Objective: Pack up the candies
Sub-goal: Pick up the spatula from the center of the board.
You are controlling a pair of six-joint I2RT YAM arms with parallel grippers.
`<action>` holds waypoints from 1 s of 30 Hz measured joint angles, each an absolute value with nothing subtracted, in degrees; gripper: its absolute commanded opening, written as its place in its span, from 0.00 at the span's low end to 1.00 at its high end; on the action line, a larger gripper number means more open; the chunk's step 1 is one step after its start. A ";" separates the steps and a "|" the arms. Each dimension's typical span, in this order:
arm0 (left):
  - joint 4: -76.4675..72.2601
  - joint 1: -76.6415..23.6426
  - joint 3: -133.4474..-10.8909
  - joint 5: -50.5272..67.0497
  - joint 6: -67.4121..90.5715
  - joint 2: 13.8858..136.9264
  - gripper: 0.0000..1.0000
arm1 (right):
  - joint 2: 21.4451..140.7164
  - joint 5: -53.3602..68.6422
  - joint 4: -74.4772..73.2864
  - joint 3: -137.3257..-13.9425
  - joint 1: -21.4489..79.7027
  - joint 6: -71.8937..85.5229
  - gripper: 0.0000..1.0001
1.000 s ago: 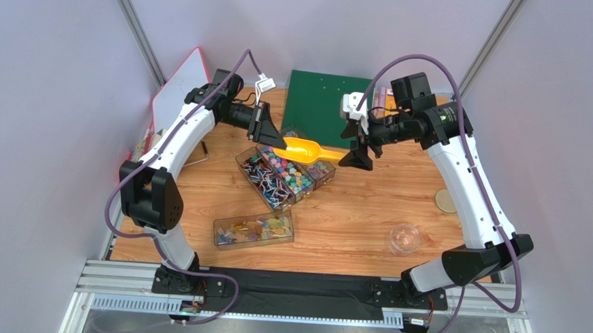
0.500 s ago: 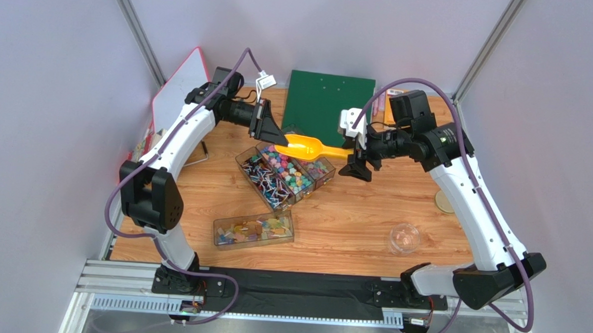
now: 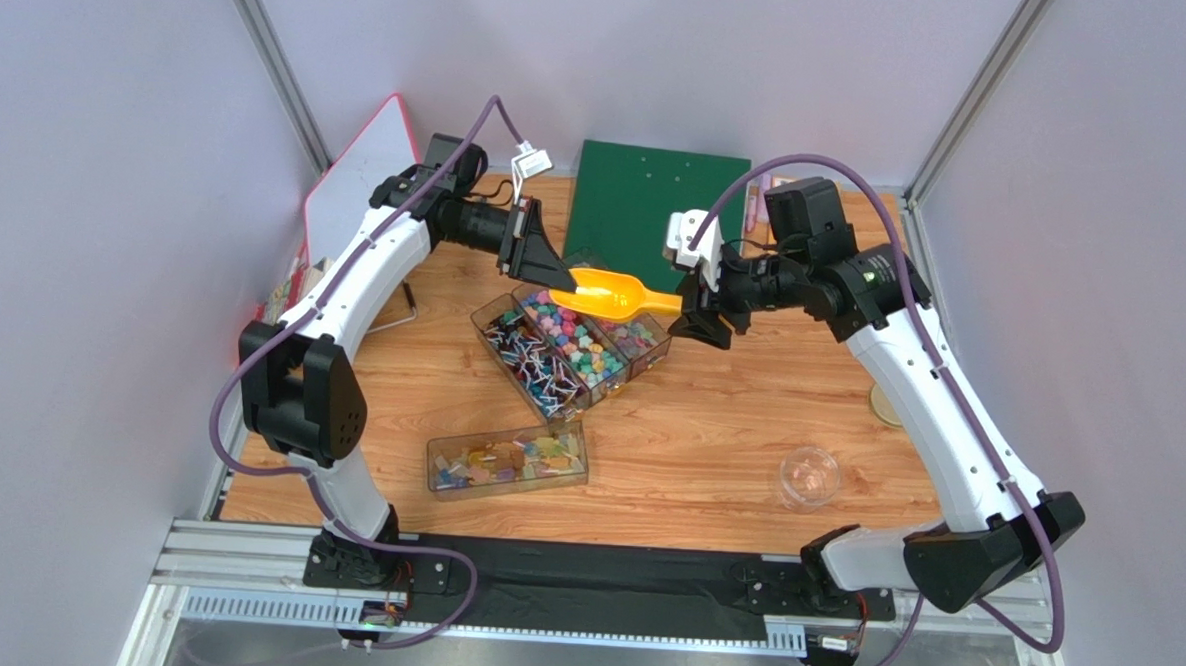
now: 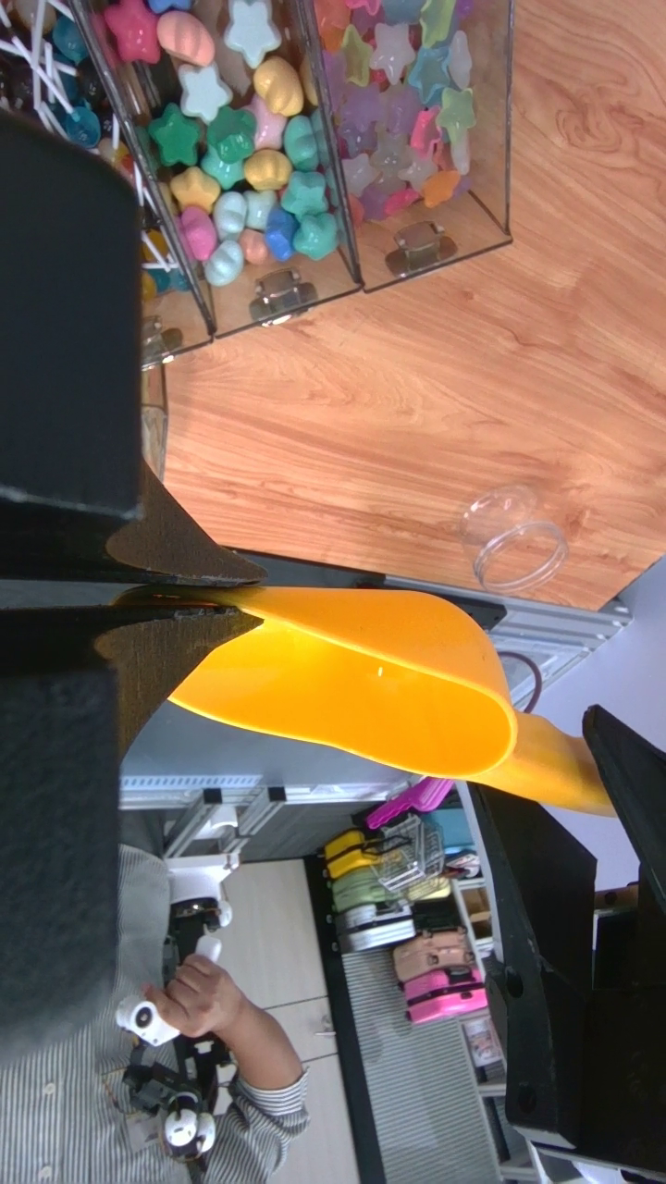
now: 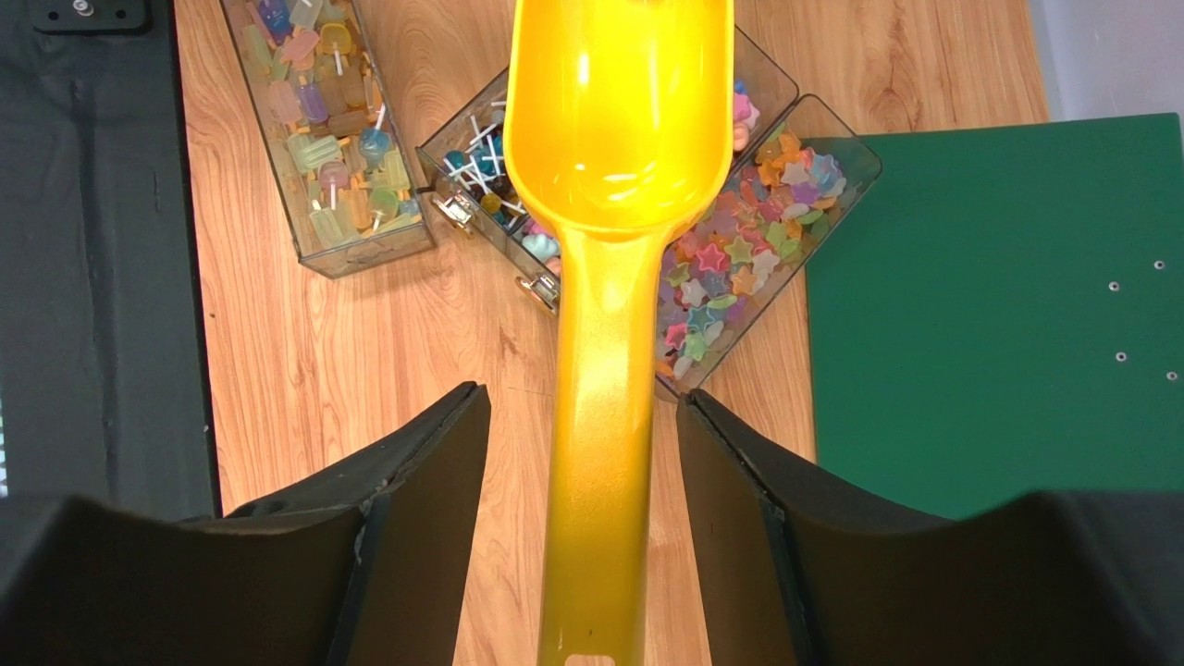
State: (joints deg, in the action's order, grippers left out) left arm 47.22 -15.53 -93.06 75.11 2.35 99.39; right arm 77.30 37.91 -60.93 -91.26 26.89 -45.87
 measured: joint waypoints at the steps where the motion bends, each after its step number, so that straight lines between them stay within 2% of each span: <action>1: 47.22 -15.53 -93.03 75.13 2.35 99.39 0.00 | 77.52 37.87 -60.93 -91.26 26.98 -45.87 0.54; 14: 46.83 -15.53 -93.03 75.16 2.55 99.39 0.00 | 78.89 36.58 -60.88 -91.26 27.24 -45.78 0.31; 16: 46.83 -15.53 -93.03 75.11 2.55 99.39 0.00 | 79.07 36.18 -60.86 -91.26 27.24 -45.74 0.17; 17: 46.85 -15.53 -93.03 75.02 2.55 99.39 0.06 | 79.13 35.66 -60.71 -91.26 27.24 -45.56 0.09; 18: 46.96 -15.53 -93.01 75.00 2.59 99.39 0.16 | 79.22 35.35 -60.45 -91.26 27.18 -45.50 0.00; 19: 46.89 -15.51 -93.01 74.85 2.61 99.39 0.25 | 79.33 35.24 -60.42 -91.29 27.18 -45.50 0.00; 20: 46.85 -15.51 -93.01 74.26 2.50 99.39 0.39 | 79.44 35.27 -60.42 -91.29 27.18 -45.54 0.00; 23: 48.42 -15.51 -93.56 70.61 0.27 99.39 0.47 | 79.53 35.38 -60.73 -91.24 27.20 -45.63 0.00; 26: 53.06 -15.51 -98.52 62.22 -5.41 99.70 0.53 | 79.50 35.18 -60.40 -91.05 25.89 -43.81 0.00; 27: 53.78 -15.44 -100.60 58.70 -7.62 99.59 0.64 | 79.50 35.18 -60.20 -90.87 24.84 -42.96 0.00; 30: 53.34 -14.76 -101.47 48.36 -14.20 96.79 0.67 | 79.50 34.61 -59.07 -90.43 19.62 -39.51 0.00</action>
